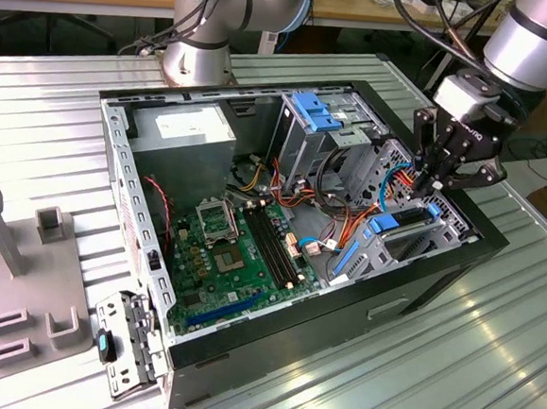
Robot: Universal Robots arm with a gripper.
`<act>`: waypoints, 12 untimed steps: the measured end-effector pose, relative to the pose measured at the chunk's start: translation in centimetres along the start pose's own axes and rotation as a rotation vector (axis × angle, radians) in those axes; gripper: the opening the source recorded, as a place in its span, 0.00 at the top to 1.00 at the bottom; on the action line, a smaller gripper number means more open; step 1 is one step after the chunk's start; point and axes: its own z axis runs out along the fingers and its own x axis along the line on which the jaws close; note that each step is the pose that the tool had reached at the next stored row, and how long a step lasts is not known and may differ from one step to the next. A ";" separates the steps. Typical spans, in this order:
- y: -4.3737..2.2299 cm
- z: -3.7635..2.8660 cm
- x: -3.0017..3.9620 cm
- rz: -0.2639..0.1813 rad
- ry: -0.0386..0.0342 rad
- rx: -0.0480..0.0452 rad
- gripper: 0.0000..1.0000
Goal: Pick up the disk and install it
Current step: 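Insert the first disk wire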
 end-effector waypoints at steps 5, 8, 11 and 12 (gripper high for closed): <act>1.57 0.62 1.48 0.049 0.0021 0.0274 0.83; 1.56 0.25 1.49 0.054 0.0020 0.0274 0.83; 1.56 0.24 1.49 0.058 0.0024 0.0273 0.83; 1.56 0.26 1.49 0.059 0.0025 0.0272 0.83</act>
